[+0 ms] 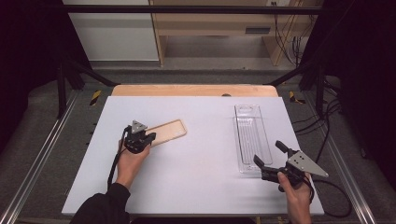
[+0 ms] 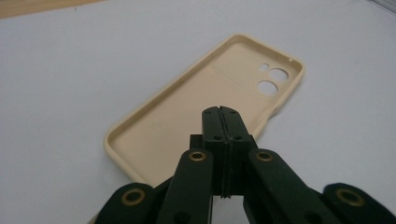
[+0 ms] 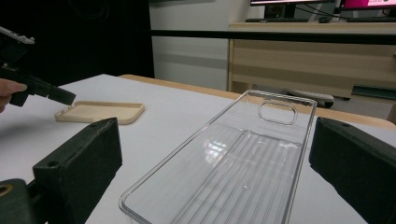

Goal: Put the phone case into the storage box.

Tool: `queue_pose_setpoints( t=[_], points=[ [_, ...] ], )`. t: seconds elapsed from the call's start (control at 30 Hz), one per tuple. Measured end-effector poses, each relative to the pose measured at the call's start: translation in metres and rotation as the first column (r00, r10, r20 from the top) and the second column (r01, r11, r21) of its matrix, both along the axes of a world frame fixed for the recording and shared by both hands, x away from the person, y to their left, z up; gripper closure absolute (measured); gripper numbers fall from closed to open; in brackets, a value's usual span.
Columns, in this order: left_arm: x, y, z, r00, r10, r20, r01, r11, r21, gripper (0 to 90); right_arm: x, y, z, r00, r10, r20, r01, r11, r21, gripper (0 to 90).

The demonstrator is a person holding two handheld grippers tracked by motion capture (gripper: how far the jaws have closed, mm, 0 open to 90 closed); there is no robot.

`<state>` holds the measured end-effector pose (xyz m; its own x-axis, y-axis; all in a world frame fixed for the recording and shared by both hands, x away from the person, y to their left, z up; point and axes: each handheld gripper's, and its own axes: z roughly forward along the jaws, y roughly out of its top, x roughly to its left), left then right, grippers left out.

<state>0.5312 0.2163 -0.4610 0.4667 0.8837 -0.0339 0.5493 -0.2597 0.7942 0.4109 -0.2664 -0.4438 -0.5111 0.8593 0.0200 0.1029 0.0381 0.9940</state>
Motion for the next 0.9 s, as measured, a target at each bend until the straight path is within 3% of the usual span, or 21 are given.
queue_pose_setpoints(
  t=[0.2,0.37,0.53,0.6,0.9],
  points=[
    [0.0049,0.0039,-0.0056,0.9993,0.02,-0.032,-0.019,0.9994,0.031,90.0,0.0001,-0.001,-0.0002,1.0,-0.005,0.0,0.005,1.0,0.0,2.7],
    [0.0051,0.0039,-0.0069,0.9992,0.016,-0.036,-0.014,0.9986,0.051,90.0,0.0008,-0.0001,-0.001,1.0,-0.002,0.001,0.002,1.0,-0.01,2.8],
    [0.0048,0.0038,-0.0079,0.9981,0.023,-0.057,-0.02,0.9987,0.046,90.0,0.0008,0.0016,-0.0016,1.0,0.0,-0.002,0.0,1.0,-0.028,2.8],
    [0.0022,0.0008,-0.0092,0.9971,0.015,-0.074,-0.01,0.9979,0.063,90.0,0.0009,0.0026,-0.0019,1.0,-0.002,0.0,0.002,0.999,-0.043,2.8],
    [0.0026,0.002,-0.0087,0.9937,0.027,-0.109,-0.019,0.9973,0.07,90.0,0.0008,0.0025,-0.0023,1.0,-0.004,-0.003,0.004,0.999,-0.047,2.8]
  ],
)
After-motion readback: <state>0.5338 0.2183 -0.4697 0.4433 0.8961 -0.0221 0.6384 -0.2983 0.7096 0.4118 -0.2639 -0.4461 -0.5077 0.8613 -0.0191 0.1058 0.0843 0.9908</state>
